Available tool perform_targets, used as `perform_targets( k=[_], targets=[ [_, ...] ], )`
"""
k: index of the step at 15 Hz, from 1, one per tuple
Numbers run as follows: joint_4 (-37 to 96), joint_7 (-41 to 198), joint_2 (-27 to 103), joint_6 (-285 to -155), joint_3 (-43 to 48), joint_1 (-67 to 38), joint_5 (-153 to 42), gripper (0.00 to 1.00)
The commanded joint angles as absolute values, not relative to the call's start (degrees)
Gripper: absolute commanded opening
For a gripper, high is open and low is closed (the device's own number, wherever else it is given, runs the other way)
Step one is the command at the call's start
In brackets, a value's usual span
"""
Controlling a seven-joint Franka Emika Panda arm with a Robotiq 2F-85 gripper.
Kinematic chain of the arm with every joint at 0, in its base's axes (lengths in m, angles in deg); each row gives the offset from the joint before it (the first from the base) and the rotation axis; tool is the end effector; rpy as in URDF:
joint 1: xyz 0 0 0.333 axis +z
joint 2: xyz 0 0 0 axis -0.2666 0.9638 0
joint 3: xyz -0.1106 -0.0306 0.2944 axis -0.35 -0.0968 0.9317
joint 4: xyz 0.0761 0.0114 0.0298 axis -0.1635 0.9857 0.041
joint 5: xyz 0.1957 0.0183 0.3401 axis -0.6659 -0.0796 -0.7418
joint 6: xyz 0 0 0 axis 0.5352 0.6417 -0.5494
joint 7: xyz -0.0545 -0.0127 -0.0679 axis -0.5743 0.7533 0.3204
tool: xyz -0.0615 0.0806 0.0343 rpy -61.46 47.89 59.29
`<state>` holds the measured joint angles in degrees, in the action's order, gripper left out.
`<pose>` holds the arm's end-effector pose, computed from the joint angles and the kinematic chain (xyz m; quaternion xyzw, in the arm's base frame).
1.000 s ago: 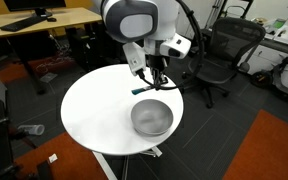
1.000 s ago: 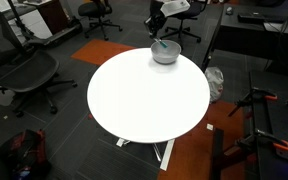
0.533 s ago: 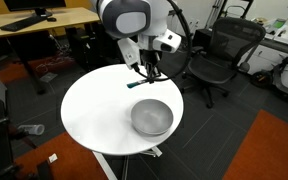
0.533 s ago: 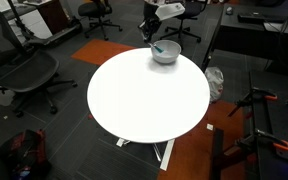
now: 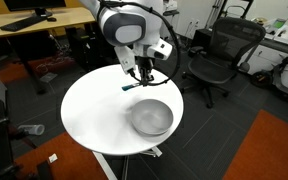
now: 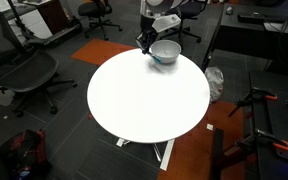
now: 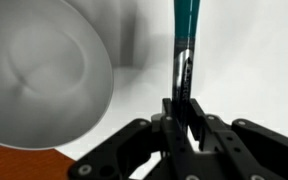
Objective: Remove the green marker from the grey bowl
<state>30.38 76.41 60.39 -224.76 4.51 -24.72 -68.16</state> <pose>0.6890 -0.1332 0.2309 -0.9816 0.1749 -0.0642 0.0430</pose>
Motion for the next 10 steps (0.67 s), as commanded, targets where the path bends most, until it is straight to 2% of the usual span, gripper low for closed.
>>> perform_targets(
  k=[1, 7, 8, 10],
  targets=[
    [27.92, 76.21, 63.12, -224.69, 4.94, -24.17, -68.24, 0.05],
    [24.85, 76.70, 67.04, -224.10, 4.78, -23.40, -67.85, 0.05],
    [24.54, 77.07, 67.42, -224.17, 4.64, -23.23, -67.80, 0.44],
    [24.08, 76.89, 67.82, -223.58, 4.59, -23.11, -67.53, 0.49]
  ],
)
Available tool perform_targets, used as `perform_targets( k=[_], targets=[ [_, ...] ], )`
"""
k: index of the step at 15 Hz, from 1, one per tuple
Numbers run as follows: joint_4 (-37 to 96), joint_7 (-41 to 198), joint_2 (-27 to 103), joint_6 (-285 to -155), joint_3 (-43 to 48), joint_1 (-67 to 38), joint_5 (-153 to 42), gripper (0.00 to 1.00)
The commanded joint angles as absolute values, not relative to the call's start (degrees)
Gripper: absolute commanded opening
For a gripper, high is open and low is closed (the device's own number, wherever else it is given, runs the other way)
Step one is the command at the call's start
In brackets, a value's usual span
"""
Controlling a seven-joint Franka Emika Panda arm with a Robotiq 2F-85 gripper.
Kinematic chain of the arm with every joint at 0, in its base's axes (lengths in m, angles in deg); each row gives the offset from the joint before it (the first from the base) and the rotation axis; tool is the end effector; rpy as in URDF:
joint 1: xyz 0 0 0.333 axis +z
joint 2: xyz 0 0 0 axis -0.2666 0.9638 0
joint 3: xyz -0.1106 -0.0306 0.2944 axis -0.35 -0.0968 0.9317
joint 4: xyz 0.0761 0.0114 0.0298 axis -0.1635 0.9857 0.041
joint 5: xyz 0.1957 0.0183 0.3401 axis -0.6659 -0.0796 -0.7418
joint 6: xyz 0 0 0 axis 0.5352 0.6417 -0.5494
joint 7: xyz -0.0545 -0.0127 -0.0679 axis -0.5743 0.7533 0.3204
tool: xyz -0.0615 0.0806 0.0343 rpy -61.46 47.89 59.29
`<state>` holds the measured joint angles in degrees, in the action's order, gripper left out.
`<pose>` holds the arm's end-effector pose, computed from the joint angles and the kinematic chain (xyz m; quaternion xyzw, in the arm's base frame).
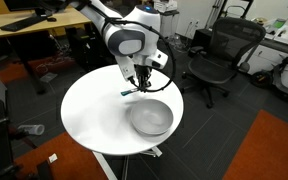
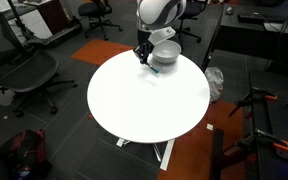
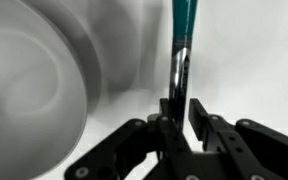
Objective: Remove the green marker from the grey bowl
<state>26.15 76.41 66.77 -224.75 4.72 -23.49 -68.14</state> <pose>0.7004 -0.1172 0.1842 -0.9846 0.1630 -0.0448 0.0436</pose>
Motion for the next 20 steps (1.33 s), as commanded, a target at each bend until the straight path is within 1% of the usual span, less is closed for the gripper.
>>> perform_targets(
  k=[1, 4, 5, 6, 7, 12, 20],
  targets=[
    [24.17, 76.88, 67.85, -223.98, 4.51, -22.97, -67.40, 0.58],
    [25.40, 76.72, 66.55, -224.70, 4.40, -22.58, -67.10, 0.80],
    [26.00, 76.63, 65.86, -225.10, 4.37, -22.44, -66.98, 0.88],
    [26.94, 76.49, 64.99, -225.60, 4.45, -22.28, -66.91, 0.95],
    [27.74, 76.41, 64.08, -226.08, 4.37, -22.12, -66.73, 0.99],
    [32.26, 76.52, 58.35, -227.67, 4.01, -21.45, -66.05, 1.00],
    [45.43, 75.74, 44.68, -231.17, 3.93, -21.68, -64.94, 1.00]
  ],
)
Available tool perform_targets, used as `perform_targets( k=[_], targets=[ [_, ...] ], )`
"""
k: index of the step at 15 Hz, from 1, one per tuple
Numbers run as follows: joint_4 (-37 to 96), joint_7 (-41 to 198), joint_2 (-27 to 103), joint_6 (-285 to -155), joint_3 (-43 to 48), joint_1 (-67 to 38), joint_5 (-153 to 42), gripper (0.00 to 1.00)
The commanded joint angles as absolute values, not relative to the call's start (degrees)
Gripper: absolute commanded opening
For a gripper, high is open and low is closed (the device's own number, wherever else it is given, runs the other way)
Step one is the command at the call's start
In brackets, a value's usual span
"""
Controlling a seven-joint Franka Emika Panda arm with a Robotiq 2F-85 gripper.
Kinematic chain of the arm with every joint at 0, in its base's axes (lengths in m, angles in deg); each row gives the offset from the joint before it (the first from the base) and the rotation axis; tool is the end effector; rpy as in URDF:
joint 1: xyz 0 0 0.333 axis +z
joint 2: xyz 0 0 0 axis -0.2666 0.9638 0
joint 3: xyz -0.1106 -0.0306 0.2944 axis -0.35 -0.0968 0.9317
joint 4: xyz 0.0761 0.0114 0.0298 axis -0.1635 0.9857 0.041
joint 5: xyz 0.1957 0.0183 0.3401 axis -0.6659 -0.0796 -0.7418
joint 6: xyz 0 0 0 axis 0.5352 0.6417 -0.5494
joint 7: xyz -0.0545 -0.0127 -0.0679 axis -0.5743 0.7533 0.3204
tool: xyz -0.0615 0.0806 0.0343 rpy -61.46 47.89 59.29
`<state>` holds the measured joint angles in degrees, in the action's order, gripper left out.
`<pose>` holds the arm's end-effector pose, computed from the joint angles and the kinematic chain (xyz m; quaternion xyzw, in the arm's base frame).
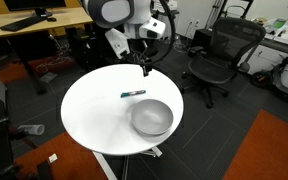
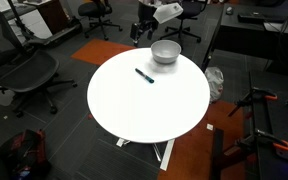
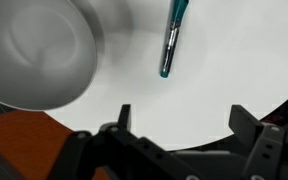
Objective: Remove the green marker from the grey bowl
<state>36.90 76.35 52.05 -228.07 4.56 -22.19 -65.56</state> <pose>0.6776 -0.1014 0.2872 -0.9843 0.1375 -0.1069 0.0281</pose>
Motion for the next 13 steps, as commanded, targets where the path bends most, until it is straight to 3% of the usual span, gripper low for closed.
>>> perform_targets(
  k=[1, 10, 13],
  targets=[
    [47.41, 75.25, 42.76, -231.79, 4.10, -21.89, -65.19, 1.00],
    [62.49, 72.57, 28.61, -237.47, 4.33, -22.40, -67.03, 1.00],
    [59.82, 74.54, 30.75, -235.70, 3.76, -21.74, -65.91, 1.00]
  ],
)
